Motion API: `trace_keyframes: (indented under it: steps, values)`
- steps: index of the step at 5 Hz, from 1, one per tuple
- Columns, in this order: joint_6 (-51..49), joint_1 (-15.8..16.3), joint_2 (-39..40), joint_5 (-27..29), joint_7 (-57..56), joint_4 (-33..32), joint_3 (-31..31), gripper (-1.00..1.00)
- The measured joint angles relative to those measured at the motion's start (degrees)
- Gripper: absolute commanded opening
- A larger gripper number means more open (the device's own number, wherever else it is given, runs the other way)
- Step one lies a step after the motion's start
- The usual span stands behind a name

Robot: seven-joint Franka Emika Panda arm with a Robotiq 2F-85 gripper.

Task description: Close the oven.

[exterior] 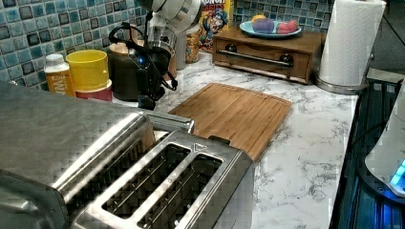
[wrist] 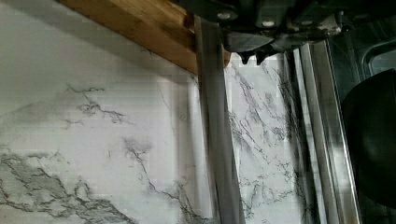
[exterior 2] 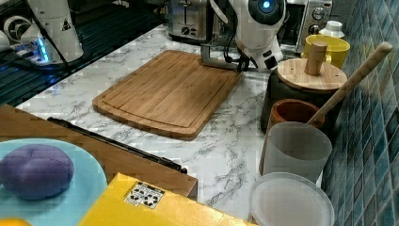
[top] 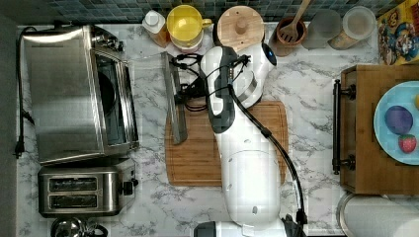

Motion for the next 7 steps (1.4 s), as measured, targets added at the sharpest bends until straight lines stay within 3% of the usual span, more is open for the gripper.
trace_keyframes:
  steps: [3, 4, 5, 7]
  values:
    - [3.92, -0.01, -8.73, -0.11, 0.62, -6.43, 2.75, -1.0]
    - [5.62, 2.85, -13.46, -4.64, 3.02, -6.88, 3.34, -1.0]
    - [7.9, 8.72, -16.88, -16.7, 10.35, -5.76, 2.93, -1.0]
    - [10.07, 18.98, -17.92, -29.67, 27.25, -1.23, 3.98, -1.0]
